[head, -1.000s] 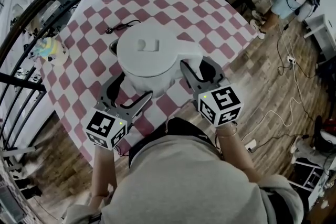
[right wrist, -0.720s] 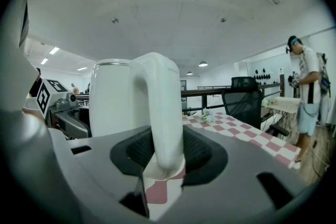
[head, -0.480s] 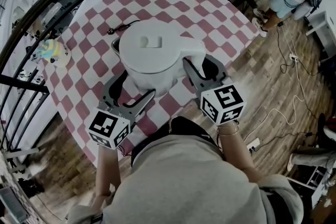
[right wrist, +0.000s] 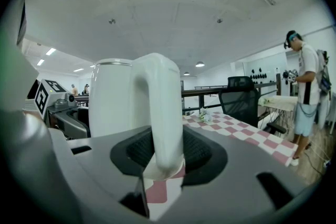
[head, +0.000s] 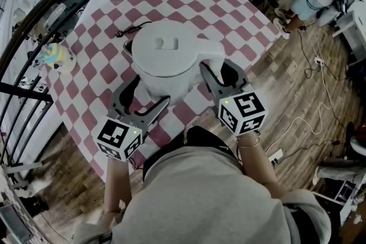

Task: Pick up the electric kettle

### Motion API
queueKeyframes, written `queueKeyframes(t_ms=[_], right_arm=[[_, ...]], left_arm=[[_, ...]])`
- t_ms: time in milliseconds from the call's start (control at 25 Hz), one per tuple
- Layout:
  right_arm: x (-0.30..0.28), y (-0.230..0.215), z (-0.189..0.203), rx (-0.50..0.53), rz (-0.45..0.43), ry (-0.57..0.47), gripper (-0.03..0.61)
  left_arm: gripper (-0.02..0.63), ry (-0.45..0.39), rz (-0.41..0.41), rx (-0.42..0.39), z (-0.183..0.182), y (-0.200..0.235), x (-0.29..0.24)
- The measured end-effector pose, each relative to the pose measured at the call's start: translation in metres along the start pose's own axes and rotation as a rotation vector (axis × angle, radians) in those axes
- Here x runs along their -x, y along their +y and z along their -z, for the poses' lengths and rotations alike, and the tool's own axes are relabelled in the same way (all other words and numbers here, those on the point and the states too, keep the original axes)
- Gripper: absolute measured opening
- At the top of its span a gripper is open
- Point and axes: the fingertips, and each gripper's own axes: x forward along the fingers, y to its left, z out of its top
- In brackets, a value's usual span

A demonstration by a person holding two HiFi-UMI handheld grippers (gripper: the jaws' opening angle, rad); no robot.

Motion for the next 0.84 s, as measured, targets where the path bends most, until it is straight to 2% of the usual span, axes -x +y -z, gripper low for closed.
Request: queueKeyframes(t_ms=[840], right_arm=[[0.0035,0.0006,0.0065,-0.002,-0.002,0.026,0.147]], left_arm=[[0.41,0.006,0.008,-0.008,0.004,-0.0031,0.0]])
